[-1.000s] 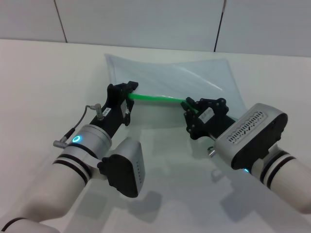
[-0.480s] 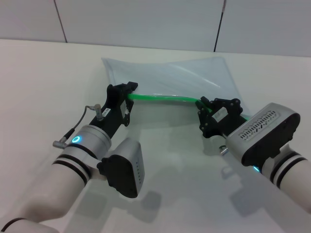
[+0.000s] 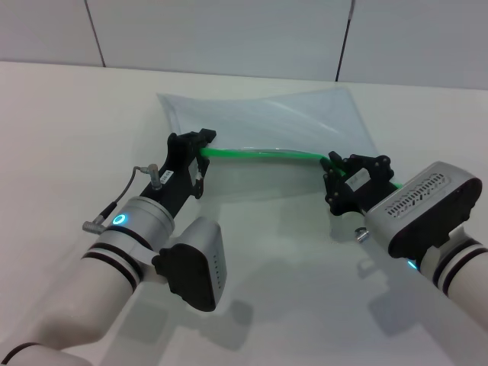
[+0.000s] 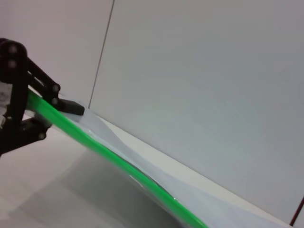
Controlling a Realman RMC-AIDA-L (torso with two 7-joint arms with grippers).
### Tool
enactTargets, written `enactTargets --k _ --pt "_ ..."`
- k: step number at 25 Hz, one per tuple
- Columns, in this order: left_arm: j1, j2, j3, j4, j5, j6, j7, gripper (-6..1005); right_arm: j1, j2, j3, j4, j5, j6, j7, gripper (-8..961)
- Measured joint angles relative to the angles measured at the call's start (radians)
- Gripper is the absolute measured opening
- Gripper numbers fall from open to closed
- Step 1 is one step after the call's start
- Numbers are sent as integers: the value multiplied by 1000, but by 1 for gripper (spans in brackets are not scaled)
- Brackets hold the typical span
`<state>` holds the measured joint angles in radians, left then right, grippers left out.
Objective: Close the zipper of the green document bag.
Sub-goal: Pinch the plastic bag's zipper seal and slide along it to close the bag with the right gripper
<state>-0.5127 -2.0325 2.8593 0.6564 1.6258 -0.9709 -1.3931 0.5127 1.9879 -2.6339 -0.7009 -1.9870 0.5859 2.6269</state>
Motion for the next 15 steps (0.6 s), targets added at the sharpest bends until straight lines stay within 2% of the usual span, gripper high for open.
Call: enactTargets --k 15 --pt "0 0 0 0 0 0 3 91 -21 2 54 36 1 -1 -1 85"
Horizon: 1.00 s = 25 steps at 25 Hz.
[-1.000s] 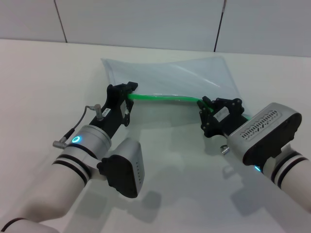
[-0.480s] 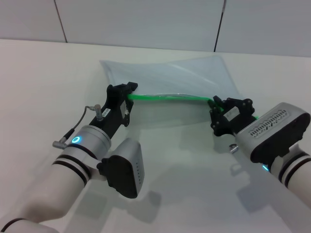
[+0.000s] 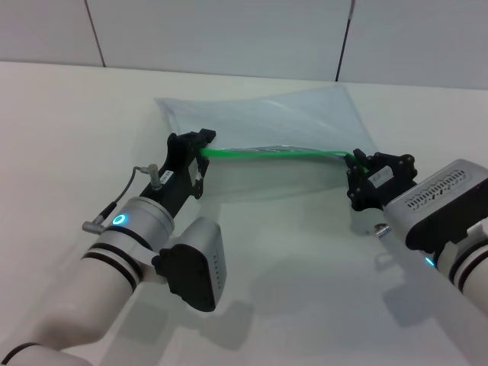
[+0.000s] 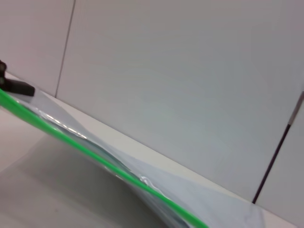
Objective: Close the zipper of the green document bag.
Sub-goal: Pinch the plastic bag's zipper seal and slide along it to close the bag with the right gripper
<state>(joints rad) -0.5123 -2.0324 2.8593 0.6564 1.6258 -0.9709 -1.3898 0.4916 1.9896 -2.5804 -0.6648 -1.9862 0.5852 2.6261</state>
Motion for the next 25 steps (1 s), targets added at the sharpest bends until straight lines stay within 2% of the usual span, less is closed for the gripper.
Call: enactTargets --k 25 --pt "0 0 0 0 12 15 0 97 -24 10 69 76 1 -1 0 86"
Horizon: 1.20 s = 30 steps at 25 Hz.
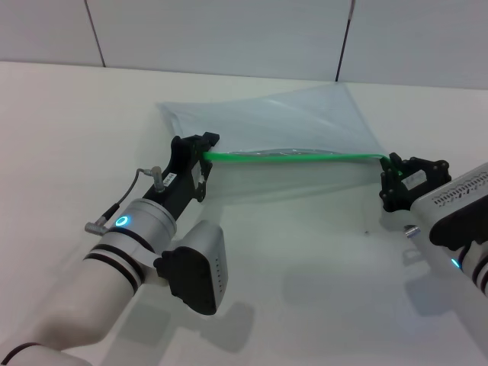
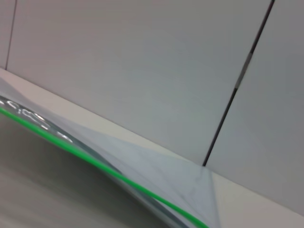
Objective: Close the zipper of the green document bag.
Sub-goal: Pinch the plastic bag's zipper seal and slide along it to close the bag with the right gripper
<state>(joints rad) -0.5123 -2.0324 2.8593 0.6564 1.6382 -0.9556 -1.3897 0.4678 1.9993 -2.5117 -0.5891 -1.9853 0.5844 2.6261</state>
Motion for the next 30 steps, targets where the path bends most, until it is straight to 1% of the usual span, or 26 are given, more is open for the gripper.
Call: enactTargets --k 4,16,22,27,30 --pt "0 0 0 0 0 0 0 98 0 7 6 16 0 0 0 86" --pt "0 0 0 0 0 0 0 101 -1 17 31 45 1 0 1 86" --pt "1 0 0 -4 4 -5 0 103 -2 19 32 45 1 3 0 86" --pt "12 0 0 -7 33 -22 -6 104 -3 21 32 40 -1 13 0 86" --pt "13 0 0 -7 37 -29 -7 105 -3 21 32 32 -2 13 -10 126"
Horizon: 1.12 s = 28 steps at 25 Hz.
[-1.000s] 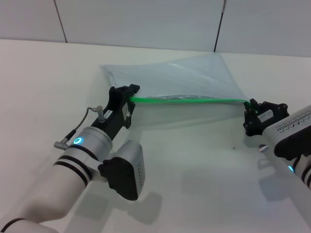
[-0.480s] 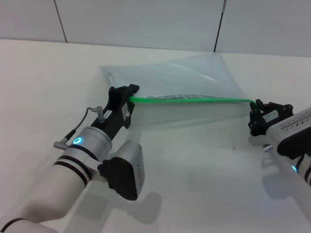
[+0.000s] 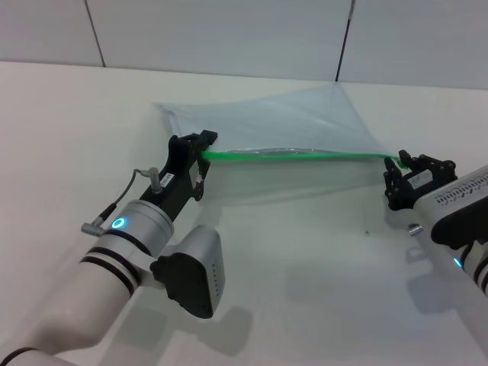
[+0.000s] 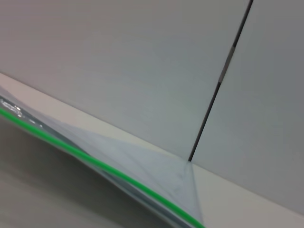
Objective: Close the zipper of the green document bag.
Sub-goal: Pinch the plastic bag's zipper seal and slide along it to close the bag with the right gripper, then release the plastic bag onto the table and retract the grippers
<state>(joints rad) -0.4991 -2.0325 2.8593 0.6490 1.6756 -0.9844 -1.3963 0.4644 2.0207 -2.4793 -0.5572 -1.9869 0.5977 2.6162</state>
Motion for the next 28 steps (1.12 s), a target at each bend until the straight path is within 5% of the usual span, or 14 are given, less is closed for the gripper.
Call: enactTargets --k 8,13,16,28 --pt "2 -2 0 0 13 -19 -50 107 -14 3 0 -3 3 37 -20 231" --pt "2 -2 0 0 27 -50 -101 108 -19 4 14 -3 4 43 -22 450" --pt "2 -2 0 0 29 -71 -123 221 -24 8 18 -3 4 60 -31 661" --pt "-1 -4 -5 -36 35 -234 -323 655 -47 10 23 -38 94 161 -49 757"
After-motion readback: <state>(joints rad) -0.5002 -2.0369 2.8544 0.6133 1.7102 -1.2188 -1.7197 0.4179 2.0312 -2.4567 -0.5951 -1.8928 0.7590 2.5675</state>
